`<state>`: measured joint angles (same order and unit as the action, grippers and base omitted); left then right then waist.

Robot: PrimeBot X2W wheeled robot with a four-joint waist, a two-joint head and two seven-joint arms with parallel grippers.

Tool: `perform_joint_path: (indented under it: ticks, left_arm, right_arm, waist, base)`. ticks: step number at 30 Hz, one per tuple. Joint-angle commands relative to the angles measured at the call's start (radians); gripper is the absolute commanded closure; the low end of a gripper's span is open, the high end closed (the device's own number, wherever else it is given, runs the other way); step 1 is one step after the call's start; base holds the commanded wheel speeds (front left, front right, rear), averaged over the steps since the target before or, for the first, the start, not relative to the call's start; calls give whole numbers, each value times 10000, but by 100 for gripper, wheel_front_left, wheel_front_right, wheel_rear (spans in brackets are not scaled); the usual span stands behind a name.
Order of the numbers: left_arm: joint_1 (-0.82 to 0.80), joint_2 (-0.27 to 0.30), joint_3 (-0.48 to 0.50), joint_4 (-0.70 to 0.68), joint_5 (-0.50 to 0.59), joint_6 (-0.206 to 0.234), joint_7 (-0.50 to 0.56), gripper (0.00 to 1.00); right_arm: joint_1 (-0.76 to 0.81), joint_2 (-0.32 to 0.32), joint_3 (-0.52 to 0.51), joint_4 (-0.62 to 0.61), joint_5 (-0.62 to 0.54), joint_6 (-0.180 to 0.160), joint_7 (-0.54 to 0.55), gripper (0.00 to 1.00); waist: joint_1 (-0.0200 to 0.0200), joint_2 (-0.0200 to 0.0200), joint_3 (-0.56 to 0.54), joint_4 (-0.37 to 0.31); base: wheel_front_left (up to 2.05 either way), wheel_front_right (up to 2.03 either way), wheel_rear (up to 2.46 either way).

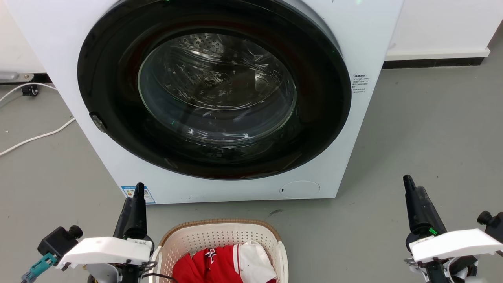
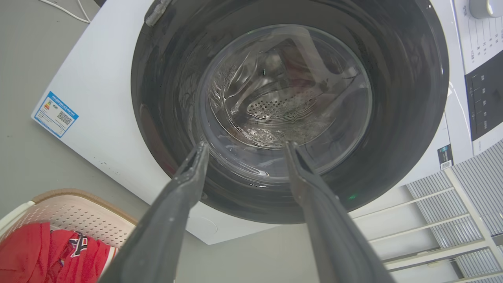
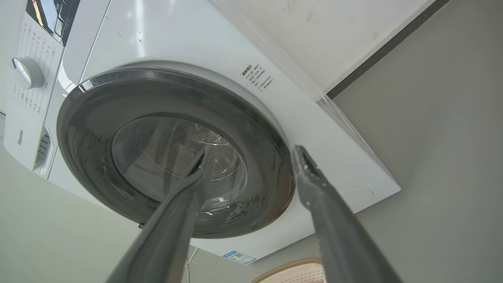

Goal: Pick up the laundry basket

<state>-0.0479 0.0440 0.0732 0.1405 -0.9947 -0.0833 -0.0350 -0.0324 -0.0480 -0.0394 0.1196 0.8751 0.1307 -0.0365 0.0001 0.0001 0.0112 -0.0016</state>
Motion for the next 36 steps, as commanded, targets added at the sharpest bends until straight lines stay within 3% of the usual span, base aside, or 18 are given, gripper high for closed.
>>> perform_joint_path:
  ticks: [1,36]
  left_arm:
    - [-80,41,-26,-231,312,31,-90,0]
    - [282,62,-270,-444,4809,-115,-1175,0]
  right_arm:
    - [-36,-36,36,-227,-320,0,-86,0]
    - [437,-37,597,-721,-5078,0,-1163,0]
  waist:
    - [0,-1,2,1]
    - [0,-1,99,-4]
  base:
    - [0,0,0]
    - [0,0,0]
